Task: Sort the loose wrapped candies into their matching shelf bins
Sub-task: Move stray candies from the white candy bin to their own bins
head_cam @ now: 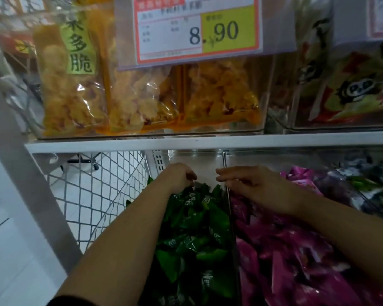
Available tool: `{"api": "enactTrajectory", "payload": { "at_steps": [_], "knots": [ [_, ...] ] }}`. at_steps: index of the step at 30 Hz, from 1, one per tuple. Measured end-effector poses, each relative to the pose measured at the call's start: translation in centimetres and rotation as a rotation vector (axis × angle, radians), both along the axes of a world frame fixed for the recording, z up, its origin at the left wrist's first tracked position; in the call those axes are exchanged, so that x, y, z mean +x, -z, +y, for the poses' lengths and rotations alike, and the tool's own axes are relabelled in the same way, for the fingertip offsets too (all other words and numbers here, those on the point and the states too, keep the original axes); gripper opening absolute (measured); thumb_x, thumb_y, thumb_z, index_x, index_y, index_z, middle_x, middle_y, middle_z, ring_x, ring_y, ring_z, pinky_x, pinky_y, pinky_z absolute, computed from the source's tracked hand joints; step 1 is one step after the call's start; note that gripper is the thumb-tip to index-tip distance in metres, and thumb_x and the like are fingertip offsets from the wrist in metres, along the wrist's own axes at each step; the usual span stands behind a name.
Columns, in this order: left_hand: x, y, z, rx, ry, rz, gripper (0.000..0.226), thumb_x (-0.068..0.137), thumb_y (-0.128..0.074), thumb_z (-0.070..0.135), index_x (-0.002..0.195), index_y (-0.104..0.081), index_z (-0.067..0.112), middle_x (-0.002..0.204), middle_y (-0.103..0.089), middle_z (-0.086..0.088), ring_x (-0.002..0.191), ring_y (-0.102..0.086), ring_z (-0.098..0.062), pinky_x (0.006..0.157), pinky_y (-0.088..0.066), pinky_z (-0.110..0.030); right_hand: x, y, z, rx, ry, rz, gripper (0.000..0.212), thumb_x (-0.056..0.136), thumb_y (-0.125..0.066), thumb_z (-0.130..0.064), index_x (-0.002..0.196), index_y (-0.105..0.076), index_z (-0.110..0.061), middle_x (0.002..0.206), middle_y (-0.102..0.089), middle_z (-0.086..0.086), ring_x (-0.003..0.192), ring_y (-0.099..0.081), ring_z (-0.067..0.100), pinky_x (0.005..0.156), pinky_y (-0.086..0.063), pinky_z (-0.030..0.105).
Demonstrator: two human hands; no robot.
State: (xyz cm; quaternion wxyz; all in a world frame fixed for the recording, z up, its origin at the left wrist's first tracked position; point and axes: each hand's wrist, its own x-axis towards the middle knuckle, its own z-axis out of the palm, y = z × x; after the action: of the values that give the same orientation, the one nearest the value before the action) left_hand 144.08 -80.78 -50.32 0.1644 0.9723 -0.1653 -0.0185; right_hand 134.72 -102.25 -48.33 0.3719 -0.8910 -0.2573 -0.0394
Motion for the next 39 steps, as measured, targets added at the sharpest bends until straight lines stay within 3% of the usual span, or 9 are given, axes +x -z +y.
{"api": "enactTrajectory", "payload": {
  "at_steps": [6, 13, 18, 23, 26, 28, 30, 34, 39],
  "knots": [
    [0.7, 0.4, -0.5, 0.079, -0.057, -0.056, 0.016, 0.086, -0.067, 0.033, 0.097, -0.074, 0.025, 0.101, -0.069, -0.001, 0.093, -0.062, -0.018, 0.087, -0.052, -0.036, 0.1, 0.0, 0.1, 0.025, -0.002, 0.024, 0.025, 0.095, -0.054, -0.024, 0.116, -0.065, -0.032, 0.128, -0.049, -0.026, 0.120, -0.045, -0.010, 0.098, -0.036, 0.005],
    [0.5, 0.5, -0.4, 0.129, -0.067, -0.118, 0.013, 0.092, -0.057, 0.027, 0.094, -0.070, 0.024, 0.103, -0.065, -0.001, 0.095, -0.059, -0.021, 0.083, -0.052, -0.037, 0.0, 0.0, 0.1, 0.039, 0.005, 0.047, 0.025, 0.095, -0.053, -0.023, 0.116, -0.065, -0.031, 0.130, -0.049, -0.024, 0.122, -0.045, -0.008, 0.103, -0.035, 0.013],
    [-2.1, -2.1, 0.7, -0.116, -0.160, -0.180, 0.023, 0.098, -0.043, 0.024, 0.098, -0.061, 0.008, 0.100, -0.064, -0.009, 0.089, -0.058, -0.025, 0.077, -0.048, -0.032, -0.2, -0.5, 0.3, 0.004, 0.044, 0.049, 0.028, 0.096, -0.052, -0.023, 0.122, -0.062, -0.027, 0.133, -0.051, -0.018, 0.116, -0.046, -0.006, 0.085, -0.035, -0.002],
    [-7.7, -4.9, 0.5, -0.446, -0.060, -0.160, 0.017, 0.100, -0.044, 0.022, 0.093, -0.056, 0.012, 0.087, -0.062, 0.004, 0.075, -0.064, 0.004, 0.056, -0.041, -0.008, -1.7, -0.9, 1.5, 0.083, 0.111, 0.045, 0.057, 0.092, -0.059, -0.024, 0.144, -0.035, -0.026, 0.140, -0.047, -0.008, 0.124, -0.045, 0.005, 0.090, -0.039, 0.013],
    [-10.7, -4.9, -0.8, -0.673, -0.005, -0.068, 0.013, 0.098, -0.050, 0.028, 0.090, -0.057, 0.020, 0.089, -0.067, 0.005, 0.078, -0.067, 0.004, 0.077, -0.049, -0.013, -3.3, -1.5, 2.0, 0.160, 0.130, 0.001, 0.057, 0.090, -0.062, -0.028, 0.141, -0.038, -0.023, 0.130, -0.052, -0.010, 0.120, -0.049, 0.008, 0.096, -0.042, 0.020],
    [-12.2, -4.9, -2.2, -0.765, 0.014, -0.017, 0.009, 0.095, -0.054, 0.031, 0.089, -0.058, 0.026, 0.095, -0.069, 0.001, 0.088, -0.069, -0.010, 0.092, -0.050, -0.034, -4.7, -2.0, 1.6, 0.120, 0.164, -0.114, 0.032, 0.090, -0.062, -0.025, 0.120, -0.054, -0.018, 0.104, -0.063, -0.008, 0.096, -0.060, 0.008, 0.075, -0.043, 0.008],
    [-13.6, -5.2, -3.5, -0.799, 0.032, 0.003, 0.008, 0.096, -0.052, 0.025, 0.090, -0.057, 0.026, 0.097, -0.069, 0.000, 0.089, -0.069, -0.010, 0.091, -0.051, -0.036, -6.3, -2.3, 0.5, 0.104, 0.218, -0.162, 0.020, 0.091, -0.061, -0.024, 0.108, -0.057, -0.014, 0.091, -0.064, -0.004, 0.081, -0.059, 0.011, 0.067, -0.045, 0.013],
    [-15.0, -5.4, -5.4, -0.621, 0.056, -0.033, 0.009, 0.097, -0.050, 0.024, 0.095, -0.056, 0.031, 0.104, -0.062, 0.012, 0.094, -0.058, -0.001, 0.075, -0.042, -0.010, -9.6, -2.3, -3.8, 0.054, 0.383, -0.184, 0.029, 0.094, -0.056, -0.030, 0.103, -0.052, -0.002, 0.075, -0.055, 0.007, 0.067, -0.052, 0.021, 0.055, -0.038, 0.020],
    [-16.2, -4.2, -7.0, -0.276, 0.074, -0.026, 0.028, 0.097, -0.050, 0.032, 0.124, -0.054, 0.028, 0.132, -0.046, 0.004, 0.107, -0.049, -0.010, 0.089, -0.039, -0.023, -12.2, -2.4, -10.8, -0.005, 0.675, -0.241, 0.039, 0.096, -0.054, -0.023, 0.130, -0.046, -0.006, 0.094, -0.056, 0.003, 0.069, -0.052, 0.021, 0.059, -0.037, 0.025]
  ]
}}
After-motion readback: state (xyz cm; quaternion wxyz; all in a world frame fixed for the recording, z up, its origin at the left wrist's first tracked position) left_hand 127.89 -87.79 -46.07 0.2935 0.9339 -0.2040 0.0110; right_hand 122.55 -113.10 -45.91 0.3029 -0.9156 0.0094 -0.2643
